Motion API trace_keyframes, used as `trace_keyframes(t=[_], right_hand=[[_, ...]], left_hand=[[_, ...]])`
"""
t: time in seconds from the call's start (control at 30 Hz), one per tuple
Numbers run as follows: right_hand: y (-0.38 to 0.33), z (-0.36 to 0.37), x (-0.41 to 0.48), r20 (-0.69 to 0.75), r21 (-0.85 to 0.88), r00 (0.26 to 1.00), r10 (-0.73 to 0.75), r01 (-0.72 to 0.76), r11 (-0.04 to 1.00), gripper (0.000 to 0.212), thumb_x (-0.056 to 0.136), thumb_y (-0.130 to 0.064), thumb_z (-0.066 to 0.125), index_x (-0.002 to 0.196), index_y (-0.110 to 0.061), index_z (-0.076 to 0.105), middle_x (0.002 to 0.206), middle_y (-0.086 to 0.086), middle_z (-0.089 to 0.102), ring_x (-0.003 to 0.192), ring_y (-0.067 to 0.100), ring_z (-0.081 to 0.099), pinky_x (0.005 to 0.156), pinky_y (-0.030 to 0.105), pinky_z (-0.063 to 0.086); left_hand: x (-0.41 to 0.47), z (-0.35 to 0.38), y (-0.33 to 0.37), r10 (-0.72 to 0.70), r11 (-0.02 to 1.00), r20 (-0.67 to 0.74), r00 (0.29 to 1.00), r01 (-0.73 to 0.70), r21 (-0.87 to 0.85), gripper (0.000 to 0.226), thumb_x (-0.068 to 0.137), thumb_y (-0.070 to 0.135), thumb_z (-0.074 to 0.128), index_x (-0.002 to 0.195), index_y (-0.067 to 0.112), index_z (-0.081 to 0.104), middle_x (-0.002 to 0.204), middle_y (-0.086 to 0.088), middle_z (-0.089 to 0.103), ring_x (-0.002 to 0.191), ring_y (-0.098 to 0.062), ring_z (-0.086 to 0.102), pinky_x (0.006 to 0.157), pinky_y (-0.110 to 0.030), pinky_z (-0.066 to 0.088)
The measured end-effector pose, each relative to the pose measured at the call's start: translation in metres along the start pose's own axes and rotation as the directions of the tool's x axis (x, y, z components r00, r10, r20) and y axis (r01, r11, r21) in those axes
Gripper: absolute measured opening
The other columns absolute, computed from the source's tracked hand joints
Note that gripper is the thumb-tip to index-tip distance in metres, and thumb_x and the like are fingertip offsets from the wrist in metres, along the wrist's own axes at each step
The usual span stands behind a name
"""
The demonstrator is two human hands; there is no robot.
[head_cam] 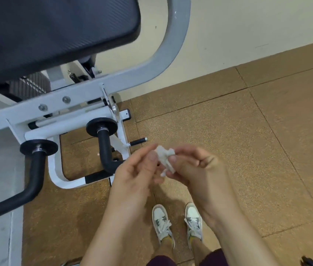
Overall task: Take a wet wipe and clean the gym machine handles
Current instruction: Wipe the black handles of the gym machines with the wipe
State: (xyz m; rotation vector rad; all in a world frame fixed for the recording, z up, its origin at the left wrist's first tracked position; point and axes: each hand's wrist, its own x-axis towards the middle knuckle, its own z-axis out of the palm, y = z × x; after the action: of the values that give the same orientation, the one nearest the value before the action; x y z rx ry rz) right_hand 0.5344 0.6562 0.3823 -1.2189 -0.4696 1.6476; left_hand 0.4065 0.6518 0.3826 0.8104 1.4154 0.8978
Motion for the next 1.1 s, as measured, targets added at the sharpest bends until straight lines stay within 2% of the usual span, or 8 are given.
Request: trace_keyframes(t=[0.13, 0.23, 0.33, 0.53, 0.6, 0.8, 1.0, 1.1], right_hand=[[-0.025, 0.028, -0.026, 0.097, -0.121, 0.995, -0.024, 0.035, 0.992, 0.009, 0.084, -0.012, 0.066, 0.088, -0.008, 0.072, 0.081, 0.013, 0.074, 0.063, 0.023, 0.064, 0.060, 0.026, 0.055], [-0.050, 0.044, -0.048, 0.167, -0.291, 0.983, -0.072, 0.119, 0.949, 0.015, 0.076, -0.020, 0.073, 0.090, -0.017, 0.074, 0.072, 0.002, 0.072, 0.062, 0.010, 0.062, 0.057, 0.018, 0.049], [-0.076, 0.052, -0.066, 0.163, -0.458, 0.964, -0.212, 0.264, 0.849, 0.010, 0.078, -0.016, 0.075, 0.086, -0.022, 0.077, 0.068, 0.003, 0.069, 0.061, 0.014, 0.055, 0.059, 0.025, 0.043], [-0.115, 0.048, -0.089, 0.106, -0.173, 0.960, -0.261, 0.276, 0.946, 0.009, 0.080, -0.003, 0.070, 0.076, -0.011, 0.068, 0.066, 0.003, 0.062, 0.062, 0.012, 0.055, 0.057, 0.019, 0.047], [-0.129, 0.034, -0.093, 0.120, -0.193, 0.957, -0.263, 0.283, 0.939, 0.017, 0.078, 0.001, 0.071, 0.071, -0.014, 0.066, 0.060, -0.002, 0.059, 0.059, 0.009, 0.053, 0.058, 0.017, 0.044], [-0.188, -0.048, -0.094, 0.030, -0.626, 0.944, -0.330, 0.275, 0.730, 0.018, 0.077, -0.009, 0.073, 0.082, -0.027, 0.074, 0.069, -0.013, 0.061, 0.059, -0.001, 0.051, 0.059, 0.015, 0.040], [-0.273, -0.160, -0.081, 0.051, -0.420, 0.951, -0.306, 0.298, 0.857, 0.006, 0.076, -0.015, 0.078, 0.082, -0.012, 0.076, 0.066, 0.005, 0.061, 0.062, 0.012, 0.050, 0.055, 0.014, 0.038], [-0.311, -0.217, -0.074, 0.032, -0.258, 0.953, -0.301, 0.299, 0.919, 0.011, 0.072, -0.017, 0.075, 0.078, -0.008, 0.073, 0.072, 0.014, 0.068, 0.066, 0.020, 0.057, 0.059, 0.021, 0.046]], left_hand=[[-0.022, -0.005, 0.039, 0.090, 0.996, -0.096, 0.991, -0.092, -0.021, 0.027, 0.072, 0.035, 0.070, 0.080, 0.009, 0.076, 0.071, -0.012, 0.071, 0.061, -0.019, 0.063, 0.060, -0.028, 0.054], [-0.037, -0.016, 0.070, 0.161, 0.986, -0.163, 0.973, -0.167, -0.022, 0.023, 0.074, 0.029, 0.070, 0.076, 0.007, 0.075, 0.071, -0.011, 0.073, 0.063, -0.017, 0.068, 0.060, -0.023, 0.056], [-0.050, -0.027, 0.098, 0.143, 0.968, -0.114, 0.983, -0.163, -0.191, 0.022, 0.075, 0.030, 0.065, 0.075, 0.010, 0.074, 0.074, -0.006, 0.074, 0.064, -0.014, 0.069, 0.059, -0.020, 0.055], [-0.062, -0.003, 0.130, 0.116, 0.826, 0.173, 0.978, 0.002, -0.564, 0.029, 0.082, 0.031, 0.066, 0.095, 0.005, 0.060, 0.084, -0.010, 0.067, 0.075, -0.019, 0.063, 0.063, -0.028, 0.052], [-0.057, 0.019, 0.138, 0.126, 0.837, 0.236, 0.964, 0.024, -0.547, 0.022, 0.082, 0.027, 0.064, 0.092, 0.008, 0.058, 0.079, -0.007, 0.065, 0.074, -0.017, 0.063, 0.064, -0.027, 0.052], [-0.034, 0.119, 0.156, 0.246, 0.933, 0.297, 0.923, -0.141, -0.332, 0.011, 0.081, 0.017, 0.068, 0.089, 0.012, 0.063, 0.081, -0.004, 0.067, 0.076, -0.015, 0.064, 0.071, -0.027, 0.054], [-0.013, 0.266, 0.170, 0.207, 0.968, 0.408, 0.889, -0.125, -0.219, 0.015, 0.088, 0.014, 0.059, 0.101, 0.021, 0.059, 0.077, -0.005, 0.067, 0.076, -0.030, 0.063, 0.078, -0.049, 0.052], [-0.008, 0.342, 0.179, 0.184, 0.972, 0.468, 0.864, -0.091, -0.215, 0.018, 0.079, 0.023, 0.063, 0.096, 0.022, 0.063, 0.078, -0.005, 0.069, 0.072, -0.030, 0.063, 0.068, -0.042, 0.052]])
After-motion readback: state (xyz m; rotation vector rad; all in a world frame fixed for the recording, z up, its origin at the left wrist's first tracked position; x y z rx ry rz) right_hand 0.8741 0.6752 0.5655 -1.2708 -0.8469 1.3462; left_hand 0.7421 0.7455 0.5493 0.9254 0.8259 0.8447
